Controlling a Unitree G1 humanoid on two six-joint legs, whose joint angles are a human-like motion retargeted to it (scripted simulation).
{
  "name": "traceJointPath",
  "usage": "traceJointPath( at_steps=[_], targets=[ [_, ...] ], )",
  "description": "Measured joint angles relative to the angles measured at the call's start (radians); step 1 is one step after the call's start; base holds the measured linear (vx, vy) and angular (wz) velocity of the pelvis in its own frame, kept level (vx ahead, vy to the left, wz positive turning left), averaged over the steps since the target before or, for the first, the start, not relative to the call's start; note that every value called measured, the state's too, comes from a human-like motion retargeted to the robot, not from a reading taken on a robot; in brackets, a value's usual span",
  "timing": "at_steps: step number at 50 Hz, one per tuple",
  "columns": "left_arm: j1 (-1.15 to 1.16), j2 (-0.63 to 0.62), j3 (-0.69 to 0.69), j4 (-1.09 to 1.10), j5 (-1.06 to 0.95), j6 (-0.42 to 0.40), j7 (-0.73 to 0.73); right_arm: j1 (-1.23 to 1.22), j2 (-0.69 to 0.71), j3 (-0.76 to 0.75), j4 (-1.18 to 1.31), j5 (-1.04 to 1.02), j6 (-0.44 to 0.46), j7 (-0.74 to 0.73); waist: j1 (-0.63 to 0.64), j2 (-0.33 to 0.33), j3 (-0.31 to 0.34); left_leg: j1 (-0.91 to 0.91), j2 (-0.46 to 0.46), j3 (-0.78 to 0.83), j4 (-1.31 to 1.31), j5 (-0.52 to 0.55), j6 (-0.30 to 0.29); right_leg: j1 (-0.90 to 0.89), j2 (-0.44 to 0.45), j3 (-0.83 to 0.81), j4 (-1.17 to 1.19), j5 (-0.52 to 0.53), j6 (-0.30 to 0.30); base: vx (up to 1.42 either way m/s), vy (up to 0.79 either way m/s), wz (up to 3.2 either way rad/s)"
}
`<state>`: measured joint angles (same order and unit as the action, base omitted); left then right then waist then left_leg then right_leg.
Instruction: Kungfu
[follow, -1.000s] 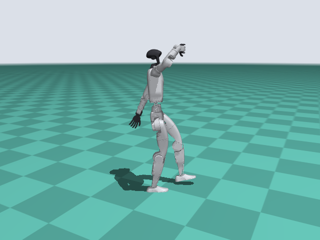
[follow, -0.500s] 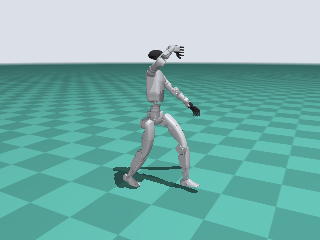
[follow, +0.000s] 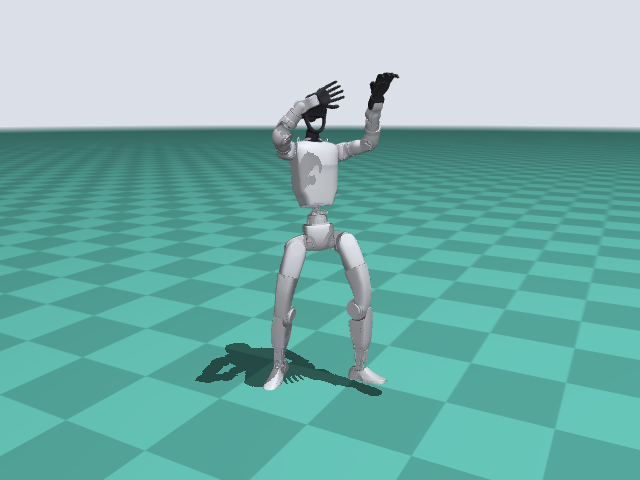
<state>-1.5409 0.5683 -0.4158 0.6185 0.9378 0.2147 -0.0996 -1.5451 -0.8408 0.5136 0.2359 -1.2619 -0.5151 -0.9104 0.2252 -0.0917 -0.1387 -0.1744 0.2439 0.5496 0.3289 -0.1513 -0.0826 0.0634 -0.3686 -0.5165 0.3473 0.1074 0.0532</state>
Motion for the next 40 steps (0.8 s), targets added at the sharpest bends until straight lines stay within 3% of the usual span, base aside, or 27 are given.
traceJointPath(
  at_steps=[5,7,12,17,20,26,31,40],
  targets=[
    [0.106,0.05,-0.021,-0.099,0.191,-0.087,-0.184,0.068,0.086,-0.014,0.013,0.038,-0.052,0.2,-0.08,0.044,0.005,0.128,0.029,0.186,-0.08,0.04,-0.039,-0.117,-0.065,-0.062,0.056,-0.117,-0.055,-0.53,-0.31,-2.49],
    [0.167,0.081,-0.022,-0.125,0.223,-0.1,-0.232,0.099,0.114,0.002,0.024,0.079,-0.038,0.245,-0.122,0.06,0.013,0.171,0.027,0.24,-0.11,0.064,-0.055,-0.175,-0.065,-0.009,0.077,-0.155,-0.047,-0.61,-0.33,-2.36],
    [0.395,0.146,-0.034,-0.142,0.229,-0.12,-0.433,0.207,0.225,0.049,0.099,0.021,-0.053,0.169,-0.223,0.122,0.043,0.257,0.015,0.279,-0.161,0.128,-0.085,-0.355,-0.015,0.2,0.151,-0.183,-0.034,-0.64,-0.28,-2.4],
    [0.628,0.135,-0.08,0.017,0.262,-0.147,-0.731,0.342,0.397,0.124,0.302,-0.008,-0.136,0.16,-0.336,0.206,0.062,0.268,-0.009,0.033,-0.164,0.11,-0.102,-0.526,0.127,0.405,0.206,-0.193,-0.068,-0.59,-0.12,-2.05],
    [0.735,0.076,-0.107,0.154,0.387,-0.214,-0.865,0.449,0.499,0.129,0.443,0.001,-0.231,0.148,-0.357,0.251,0.071,0.279,-0.032,-0.154,-0.168,0.075,-0.123,-0.623,0.221,0.5,0.233,-0.199,-0.075,-0.55,-0.1,-2.11],
    [0.961,-0.036,-0.143,0.389,0.457,-0.312,-0.847,0.724,0.686,0.13,0.628,0.01,-0.403,0.093,-0.321,0.306,0.152,0.343,-0.104,-0.385,-0.148,-0.019,-0.109,-0.78,0.405,0.652,0.218,-0.146,-0.06,-0.45,0.02,-2.83],
    [1.155,-0.17,-0.18,0.592,0.472,-0.351,-0.923,0.903,0.723,0.234,0.653,0.018,-0.507,0.131,-0.352,0.358,0.238,0.385,-0.154,-0.451,-0.14,-0.133,-0.104,-0.861,0.577,0.799,0.159,-0.05,0.011,-0.31,0.12,-2.42],
    [1.318,-0.338,-0.223,0.772,0.515,-0.318,-0.984,1.129,0.771,0.266,0.655,-0.019,-0.552,0.192,-0.473,0.396,0.354,0.393,-0.161,-0.336,-0.186,-0.266,-0.108,-0.92,0.573,0.741,0.106,-0.036,0.067,-0.25,0.0,-0.56]
  ],
)
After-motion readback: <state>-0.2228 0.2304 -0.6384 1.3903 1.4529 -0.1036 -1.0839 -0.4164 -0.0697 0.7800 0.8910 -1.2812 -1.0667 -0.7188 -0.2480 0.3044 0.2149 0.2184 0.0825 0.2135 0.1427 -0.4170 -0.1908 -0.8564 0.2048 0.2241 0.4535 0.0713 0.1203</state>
